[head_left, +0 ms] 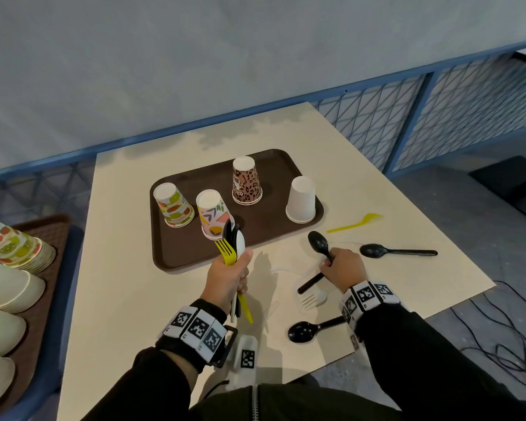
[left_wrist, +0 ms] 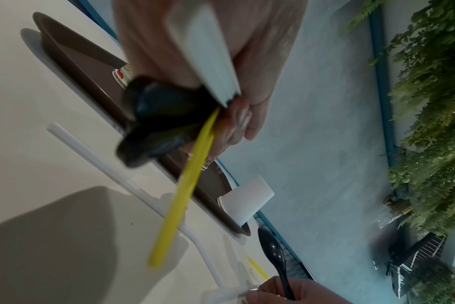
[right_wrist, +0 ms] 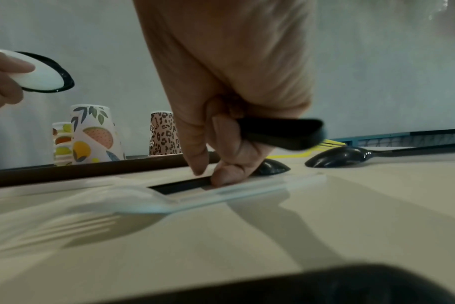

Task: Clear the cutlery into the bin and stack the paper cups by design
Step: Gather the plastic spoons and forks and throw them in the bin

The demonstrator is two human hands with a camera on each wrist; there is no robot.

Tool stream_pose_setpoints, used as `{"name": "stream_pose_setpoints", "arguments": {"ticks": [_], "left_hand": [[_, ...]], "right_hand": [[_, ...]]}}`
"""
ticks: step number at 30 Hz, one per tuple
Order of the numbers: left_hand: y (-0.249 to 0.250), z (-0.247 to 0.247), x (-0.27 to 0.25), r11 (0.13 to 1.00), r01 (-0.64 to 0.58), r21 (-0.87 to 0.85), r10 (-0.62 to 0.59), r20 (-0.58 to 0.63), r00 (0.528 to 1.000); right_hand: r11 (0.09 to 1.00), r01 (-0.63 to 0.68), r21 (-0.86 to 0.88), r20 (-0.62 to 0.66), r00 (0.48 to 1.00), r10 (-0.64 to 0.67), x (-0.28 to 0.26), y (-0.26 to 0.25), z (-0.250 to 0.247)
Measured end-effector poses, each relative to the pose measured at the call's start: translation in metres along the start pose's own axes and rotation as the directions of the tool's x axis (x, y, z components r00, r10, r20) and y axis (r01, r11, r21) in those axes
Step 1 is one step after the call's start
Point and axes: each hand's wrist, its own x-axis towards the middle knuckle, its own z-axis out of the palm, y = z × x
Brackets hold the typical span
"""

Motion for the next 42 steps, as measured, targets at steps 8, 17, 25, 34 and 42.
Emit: {"name": "stream_pose_setpoints", "arguments": {"ticks": [8,17,25,34,42], "left_hand": [[0.001,0.008,0.0,1.0,-0.002,-0.002,0.002,0.003,1.0],[-0.003,0.007,0.001,1.0,-0.014,0.011,0.014,0.008,1.0],[-0.003,0.001,-0.001,0.999,-0.026,0.037,0.025,0.024,0.999],[-0.001,-0.009,-0.002,0.997,-0.037,0.07,0.034,0.042,0.999],[0.002,0.001,-0.002,0.995,-0.034,0.096,0.028,0.059,0.998]], "right_hand": [[0.997,-0.082,-0.006,0.049,0.995,0.082,0.005,-0.008,-0.001],[0.977,-0.186,0.108,0.038,0.982,0.183,0.002,-0.006,-0.015],[0.973,-0.223,0.062,0.048,0.974,0.22,0.004,-0.014,-0.017],[0.969,-0.227,0.102,-0.01,0.973,0.229,0.014,-0.011,-0.028],[0.747,-0.133,0.652,-0.102,0.96,0.26,0.03,0.003,-0.071]]}}
